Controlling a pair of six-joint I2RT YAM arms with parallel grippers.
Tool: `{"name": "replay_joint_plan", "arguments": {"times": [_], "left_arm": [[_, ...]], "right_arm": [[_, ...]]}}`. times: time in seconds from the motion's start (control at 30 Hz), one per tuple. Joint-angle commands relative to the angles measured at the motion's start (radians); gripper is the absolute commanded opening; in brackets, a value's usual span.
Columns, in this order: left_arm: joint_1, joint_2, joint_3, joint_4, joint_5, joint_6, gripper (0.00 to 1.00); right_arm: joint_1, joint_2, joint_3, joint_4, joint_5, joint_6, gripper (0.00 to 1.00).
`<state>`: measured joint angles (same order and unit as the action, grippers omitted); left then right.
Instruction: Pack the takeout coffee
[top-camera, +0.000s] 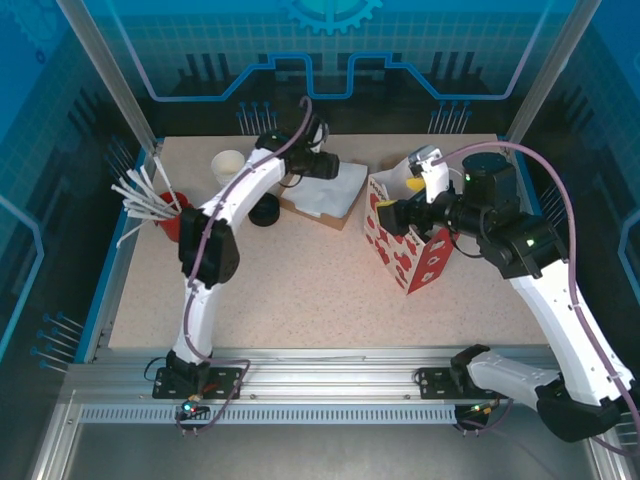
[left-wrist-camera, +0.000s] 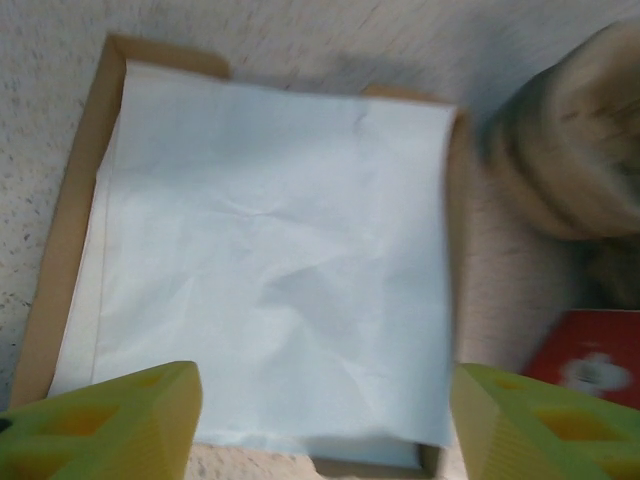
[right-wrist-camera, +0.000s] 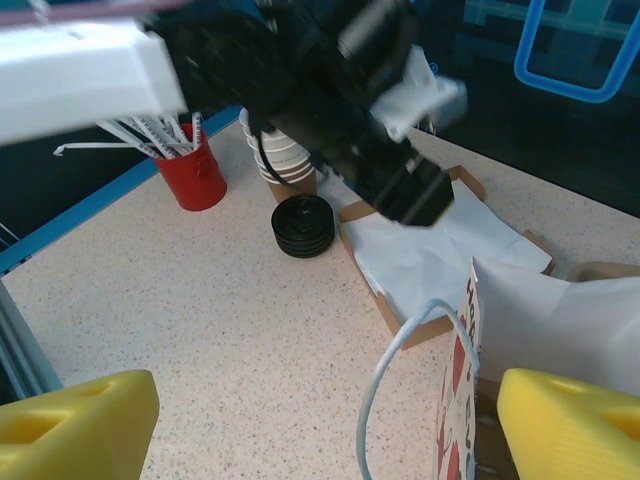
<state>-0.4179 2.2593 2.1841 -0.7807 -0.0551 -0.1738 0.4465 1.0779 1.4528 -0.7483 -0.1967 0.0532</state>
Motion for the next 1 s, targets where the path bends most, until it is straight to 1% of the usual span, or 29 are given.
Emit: {"name": "replay_joint_plan", "arguments": {"times": [0.0, 0.1, 0.27, 0.5, 0.8, 0.97], "left_arm": [[0.008, 0.08, 0.072, -0.013, -0.072, 0.045, 0.72], [0.013, 0.163, 0.129, -0.037, -0.068, 0.058, 0.74], [0.011, 0.237, 0.166, -0.043, -0.063, 0.079, 0.8], [0.01, 0.314, 0.246, -0.087, -0.062, 0.1, 0.81], [0.011, 0.358, 0.285, -0.102, -0.043, 0.102, 0.77], [0.012, 0.377, 0.303, -0.114, -0.042, 0.103, 0.69]], "right_arm": [[0.015, 0.015, 0.005, 0.05, -0.018, 0.02, 0.9], [0.017, 0.032, 0.006, 0.053, -0.024, 0.022, 0.9], [0.021, 0.06, 0.004, 0.057, -0.028, 0.024, 0.9], [0.029, 0.073, -0.006, 0.066, -0.03, 0.023, 0.9], [0.037, 0.079, -0.02, 0.066, -0.035, 0.024, 0.91], [0.038, 0.079, -0.022, 0.062, -0.034, 0.023, 0.91]]}}
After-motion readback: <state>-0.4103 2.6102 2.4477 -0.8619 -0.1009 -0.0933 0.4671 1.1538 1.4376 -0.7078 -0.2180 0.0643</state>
